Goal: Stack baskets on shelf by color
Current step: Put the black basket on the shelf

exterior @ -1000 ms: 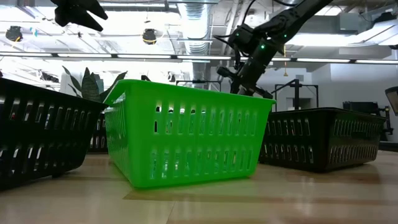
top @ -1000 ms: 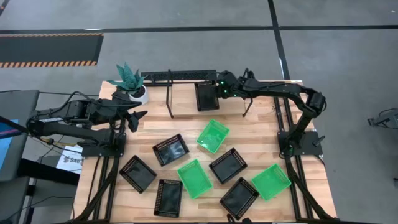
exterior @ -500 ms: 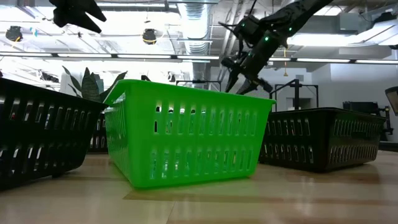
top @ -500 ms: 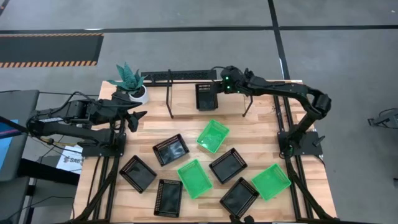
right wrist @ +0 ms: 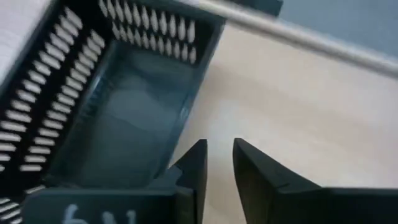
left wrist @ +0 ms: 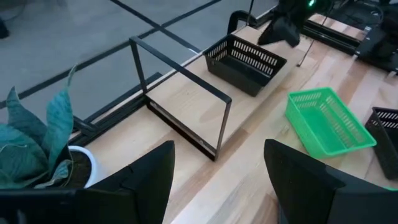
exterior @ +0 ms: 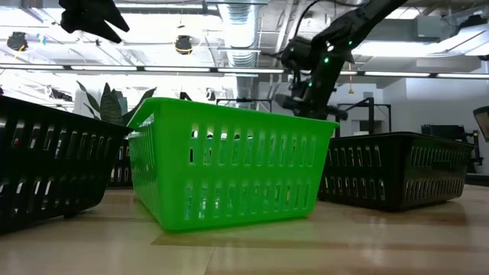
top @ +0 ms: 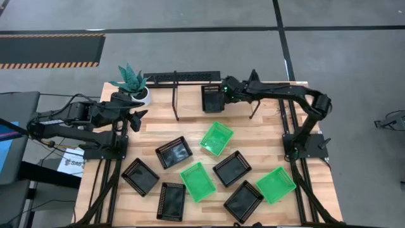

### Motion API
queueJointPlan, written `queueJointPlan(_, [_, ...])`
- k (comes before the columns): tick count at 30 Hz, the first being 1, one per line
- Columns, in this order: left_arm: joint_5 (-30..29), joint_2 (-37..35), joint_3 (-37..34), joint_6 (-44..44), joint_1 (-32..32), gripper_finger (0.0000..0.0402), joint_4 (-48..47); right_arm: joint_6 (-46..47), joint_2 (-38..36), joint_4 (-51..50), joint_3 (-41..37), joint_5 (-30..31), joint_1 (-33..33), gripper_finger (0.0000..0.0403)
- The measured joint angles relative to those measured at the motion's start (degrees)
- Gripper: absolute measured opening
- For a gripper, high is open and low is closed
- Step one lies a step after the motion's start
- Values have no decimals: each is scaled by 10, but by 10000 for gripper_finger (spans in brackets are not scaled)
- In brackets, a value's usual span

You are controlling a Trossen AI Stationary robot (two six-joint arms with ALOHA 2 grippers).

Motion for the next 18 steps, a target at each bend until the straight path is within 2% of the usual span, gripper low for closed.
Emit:
queueJointPlan(8, [0,0,0,-9,0,236,-1,6,51,80,0,-21,19,68])
queueJointPlan(18, [1,0,0,-21,0,236,-1,11,53,185,8,-52,28,67])
